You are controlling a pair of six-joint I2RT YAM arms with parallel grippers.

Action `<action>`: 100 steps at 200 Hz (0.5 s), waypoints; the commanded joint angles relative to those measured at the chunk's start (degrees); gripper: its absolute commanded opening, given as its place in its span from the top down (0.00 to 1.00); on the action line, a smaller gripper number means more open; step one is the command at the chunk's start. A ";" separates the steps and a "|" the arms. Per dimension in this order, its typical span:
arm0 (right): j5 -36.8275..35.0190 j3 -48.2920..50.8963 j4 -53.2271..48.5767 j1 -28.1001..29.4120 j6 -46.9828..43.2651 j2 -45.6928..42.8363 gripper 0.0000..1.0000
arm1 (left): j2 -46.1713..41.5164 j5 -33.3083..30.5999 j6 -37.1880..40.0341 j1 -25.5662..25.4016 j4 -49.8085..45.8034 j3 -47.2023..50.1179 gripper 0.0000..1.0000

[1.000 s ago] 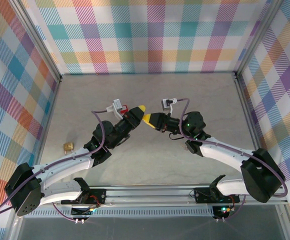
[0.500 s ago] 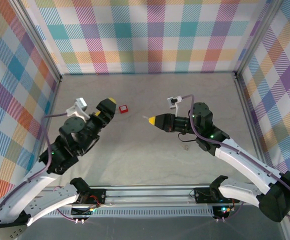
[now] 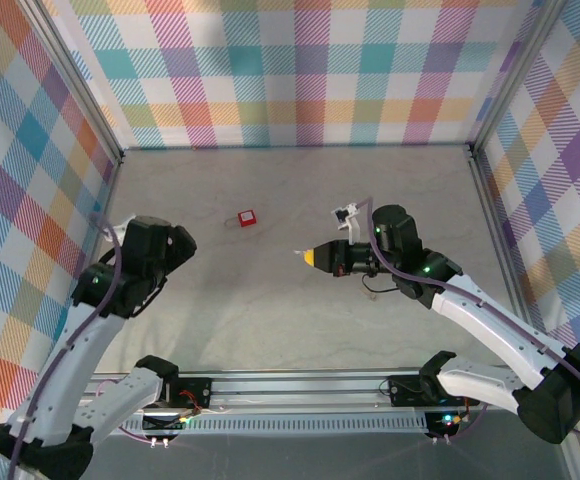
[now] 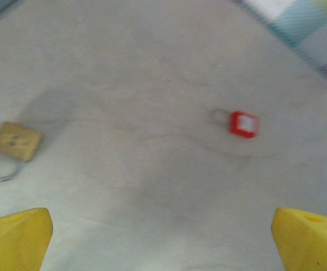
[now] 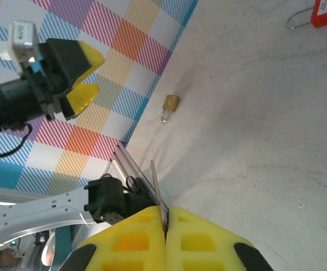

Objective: Unlock with the key

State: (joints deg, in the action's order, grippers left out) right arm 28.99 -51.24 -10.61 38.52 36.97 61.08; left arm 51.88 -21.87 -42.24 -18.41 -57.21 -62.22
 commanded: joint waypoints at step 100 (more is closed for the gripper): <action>1.56 -1.36 -5.39 -0.65 -2.26 -0.29 1.00 | 13.13 12.71 14.29 31.68 0.84 9.03 0.07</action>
State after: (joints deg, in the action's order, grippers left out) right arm 29.23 -51.24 -15.55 38.20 35.27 61.08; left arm 63.33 -11.53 -31.79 10.41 -57.91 -54.92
